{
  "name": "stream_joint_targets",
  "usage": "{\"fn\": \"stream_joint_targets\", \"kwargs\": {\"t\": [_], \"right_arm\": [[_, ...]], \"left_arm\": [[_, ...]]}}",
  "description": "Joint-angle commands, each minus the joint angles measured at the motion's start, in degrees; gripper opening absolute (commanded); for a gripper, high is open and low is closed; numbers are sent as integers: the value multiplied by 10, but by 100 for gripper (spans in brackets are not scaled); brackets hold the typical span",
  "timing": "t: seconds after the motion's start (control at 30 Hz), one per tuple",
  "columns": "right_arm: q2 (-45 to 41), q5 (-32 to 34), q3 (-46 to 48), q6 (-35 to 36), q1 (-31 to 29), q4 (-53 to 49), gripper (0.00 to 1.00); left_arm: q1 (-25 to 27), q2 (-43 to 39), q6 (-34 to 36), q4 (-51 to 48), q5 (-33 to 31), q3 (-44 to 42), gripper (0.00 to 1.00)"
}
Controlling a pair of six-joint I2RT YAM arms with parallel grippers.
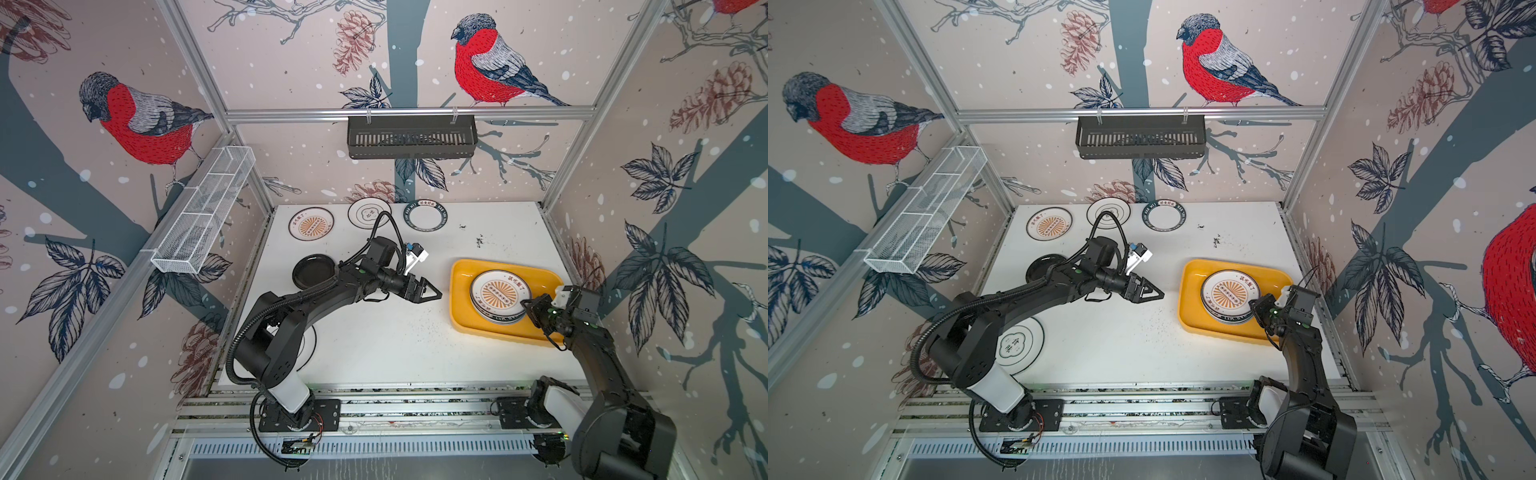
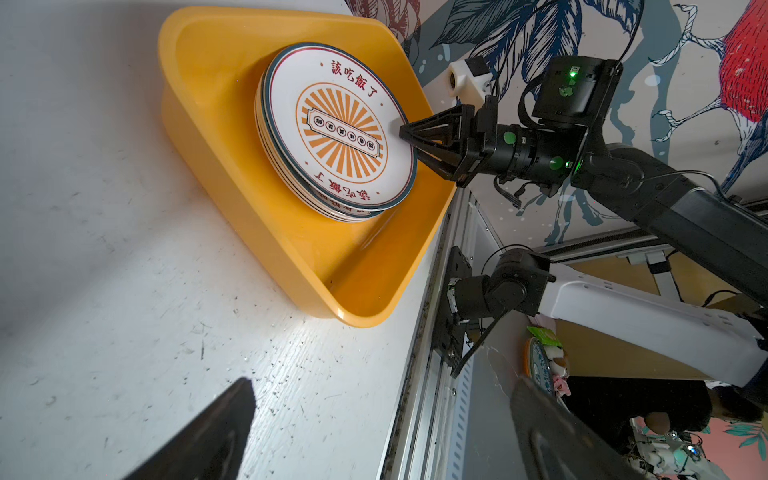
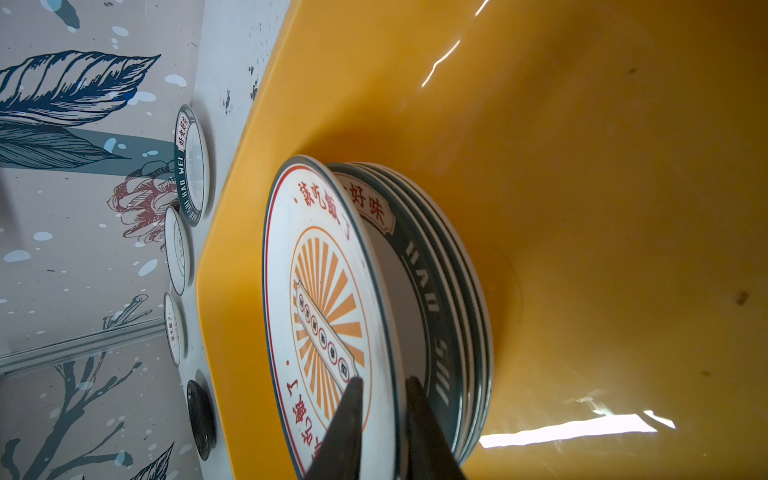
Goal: Place the plates into the plastic bin on the countertop
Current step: 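Lower the orange-sunburst plate onto the stack in the bin, then open the right gripper and raise it away from the bin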
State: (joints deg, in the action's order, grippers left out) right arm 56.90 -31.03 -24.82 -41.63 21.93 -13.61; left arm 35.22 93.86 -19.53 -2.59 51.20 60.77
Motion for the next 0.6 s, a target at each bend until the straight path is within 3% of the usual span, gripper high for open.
{"fn": "stream_joint_targets", "kwargs": {"t": [0.0,0.37,0.57], "right_arm": [[7,9,-5,10,0,3,22],[25,41,-16,11,0,-8,56],[19,52,-27,18,0,-22,63]], "left_arm": [[-3,-4,9,1,-8,0,96],[-20,-3,-5,15,-9,-5,96],[-27,-4,-9,17,-12,-6,96]]}}
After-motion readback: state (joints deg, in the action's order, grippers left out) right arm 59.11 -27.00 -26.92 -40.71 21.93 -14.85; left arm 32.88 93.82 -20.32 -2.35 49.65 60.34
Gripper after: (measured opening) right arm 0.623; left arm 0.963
